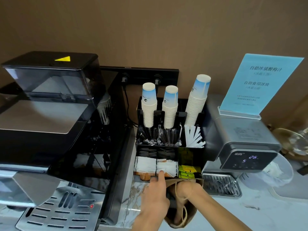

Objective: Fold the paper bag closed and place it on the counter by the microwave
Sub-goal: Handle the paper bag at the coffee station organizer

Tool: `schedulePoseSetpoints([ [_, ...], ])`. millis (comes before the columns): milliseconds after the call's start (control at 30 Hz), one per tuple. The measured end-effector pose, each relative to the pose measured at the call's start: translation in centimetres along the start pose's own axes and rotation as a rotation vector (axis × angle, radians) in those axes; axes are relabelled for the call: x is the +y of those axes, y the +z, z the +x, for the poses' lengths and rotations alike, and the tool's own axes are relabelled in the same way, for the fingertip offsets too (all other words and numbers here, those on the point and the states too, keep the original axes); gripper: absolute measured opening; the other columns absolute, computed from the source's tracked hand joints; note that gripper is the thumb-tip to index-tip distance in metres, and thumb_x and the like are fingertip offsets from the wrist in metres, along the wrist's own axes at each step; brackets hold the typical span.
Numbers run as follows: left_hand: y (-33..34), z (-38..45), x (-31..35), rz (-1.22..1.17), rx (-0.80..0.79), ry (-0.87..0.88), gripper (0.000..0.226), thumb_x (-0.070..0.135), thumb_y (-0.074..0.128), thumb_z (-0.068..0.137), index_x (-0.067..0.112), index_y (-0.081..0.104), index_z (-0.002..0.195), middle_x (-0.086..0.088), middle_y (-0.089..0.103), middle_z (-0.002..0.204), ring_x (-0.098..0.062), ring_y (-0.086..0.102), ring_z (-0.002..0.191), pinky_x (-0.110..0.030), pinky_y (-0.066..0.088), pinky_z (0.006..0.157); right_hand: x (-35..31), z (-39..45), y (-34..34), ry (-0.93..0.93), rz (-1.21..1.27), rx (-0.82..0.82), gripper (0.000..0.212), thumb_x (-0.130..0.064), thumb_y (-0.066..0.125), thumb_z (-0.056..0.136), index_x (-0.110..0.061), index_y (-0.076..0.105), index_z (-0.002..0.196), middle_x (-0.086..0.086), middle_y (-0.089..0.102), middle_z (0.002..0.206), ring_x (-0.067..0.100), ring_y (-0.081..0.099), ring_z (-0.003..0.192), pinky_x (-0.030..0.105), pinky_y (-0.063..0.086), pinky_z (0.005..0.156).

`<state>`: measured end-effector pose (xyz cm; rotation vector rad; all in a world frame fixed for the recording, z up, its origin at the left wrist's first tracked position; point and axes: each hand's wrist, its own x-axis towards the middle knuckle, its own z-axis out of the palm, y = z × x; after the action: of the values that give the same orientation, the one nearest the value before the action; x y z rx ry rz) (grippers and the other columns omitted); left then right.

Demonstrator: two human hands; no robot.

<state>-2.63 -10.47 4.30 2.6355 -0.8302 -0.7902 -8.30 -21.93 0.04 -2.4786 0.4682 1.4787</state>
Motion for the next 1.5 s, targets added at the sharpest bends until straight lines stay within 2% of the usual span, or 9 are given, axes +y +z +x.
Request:
schedulePoseSetpoints([
  [167, 0.0, -0.3, 0.6, 0.038, -0.019, -0.010, 0.093, -0.001, 0.059, 0.087, 0.027, 0.005, 0.157, -0.015, 0.037, 0.147, -0.036, 0.059, 0.118, -0.043, 0.052, 0.087, -0.5, -1.5, -4.6, -0.016, 0.048, 0.135, 0.088, -0.050, 0.076, 0.077, -0.026, 0.035, 0.151, -0.003, 0.046, 0.152, 0.029, 0.044, 0.138, 0.048, 0.042, 0.109],
  [267, -0.5, -0.1, 0.4, 0.033, -0.042, -0.012, 0.091, -0.003, 0.056, 0.089, 0.026, 0.004, 0.158, -0.017, 0.042, 0.144, -0.037, 0.057, 0.121, -0.043, 0.051, 0.092, 0.0, -0.9, -4.2, 0.053, -0.010, 0.051, 0.105, -0.058, 0.083, 0.061, -0.044, 0.024, 0.147, -0.017, 0.040, 0.149, 0.028, 0.043, 0.136, 0.057, 0.051, 0.078],
  [433, -1.3, -0.1, -0.4, -0.014, -0.102, -0.028, 0.078, -0.004, 0.052, 0.090, 0.022, 0.016, 0.154, -0.017, 0.054, 0.132, -0.034, 0.058, 0.121, -0.042, 0.052, 0.098, 0.7, 0.3, -4.1, -0.005, 0.021, 0.043, 0.106, -0.049, 0.084, 0.068, -0.032, 0.025, 0.154, -0.005, 0.041, 0.158, 0.027, 0.042, 0.141, 0.049, 0.038, 0.114],
  [600, -1.0, -0.4, -0.3, -0.068, -0.182, -0.041, 0.072, -0.001, 0.051, 0.091, 0.022, 0.022, 0.153, -0.014, 0.057, 0.129, -0.030, 0.059, 0.119, -0.038, 0.052, 0.094, 0.2, 1.4, -3.4, 0.059, 0.167, 0.234, 0.043, -0.015, 0.053, 0.098, -0.005, 0.049, 0.140, 0.017, 0.054, 0.144, 0.032, 0.053, 0.131, 0.035, 0.043, 0.106],
  [800, -0.8, -0.4, -0.3, -0.083, -0.247, -0.043, 0.070, -0.001, 0.051, 0.091, 0.020, 0.025, 0.152, -0.015, 0.054, 0.134, -0.032, 0.058, 0.122, -0.038, 0.052, 0.094, 0.5, 3.3, -2.6, 0.120, 0.320, 0.183, 0.046, -0.014, 0.032, 0.106, 0.002, 0.033, 0.150, 0.023, 0.037, 0.157, 0.034, 0.036, 0.144, 0.041, 0.026, 0.121],
  [933, -1.0, -0.1, -0.5, -0.108, -0.295, -0.051, 0.067, -0.003, 0.051, 0.090, 0.020, 0.030, 0.149, -0.014, 0.054, 0.135, -0.033, 0.058, 0.123, -0.040, 0.056, 0.097, 0.4, 3.8, -2.5, 0.130, 0.390, 0.183, 0.052, -0.012, 0.042, 0.104, -0.002, 0.028, 0.153, 0.020, 0.032, 0.160, 0.034, 0.031, 0.147, 0.042, 0.027, 0.121],
  [1200, -1.3, 0.2, -2.0, -0.215, -0.303, -0.083, 0.082, -0.011, 0.046, 0.088, 0.023, 0.021, 0.158, -0.014, 0.049, 0.143, -0.033, 0.061, 0.124, -0.041, 0.059, 0.095, -0.9, 3.3, -0.4, 0.079, 0.495, 0.311, 0.041, -0.011, 0.054, 0.093, -0.006, 0.054, 0.134, 0.018, 0.062, 0.136, 0.025, 0.066, 0.095, 0.030, 0.050, 0.073],
  [1367, -1.2, 0.1, -2.7, -0.285, -0.285, -0.069, 0.076, -0.013, 0.043, 0.081, 0.022, 0.034, 0.148, -0.013, 0.057, 0.129, -0.031, 0.062, 0.116, -0.039, 0.060, 0.090, -1.9, 3.2, 0.1, 0.049, 0.421, 0.391, 0.042, -0.020, 0.055, 0.093, -0.009, 0.052, 0.134, 0.018, 0.055, 0.141, 0.031, 0.052, 0.130, 0.035, 0.040, 0.108],
  [1500, -0.9, 0.3, -2.8, -0.314, -0.286, -0.072, 0.080, -0.012, 0.046, 0.082, 0.025, 0.031, 0.152, -0.012, 0.058, 0.134, -0.030, 0.064, 0.118, -0.038, 0.060, 0.094, -1.7, 3.0, 0.3, 0.085, 0.419, 0.401, 0.052, -0.019, 0.050, 0.096, -0.011, 0.041, 0.146, 0.016, 0.050, 0.147, 0.030, 0.049, 0.135, 0.033, 0.040, 0.108],
])
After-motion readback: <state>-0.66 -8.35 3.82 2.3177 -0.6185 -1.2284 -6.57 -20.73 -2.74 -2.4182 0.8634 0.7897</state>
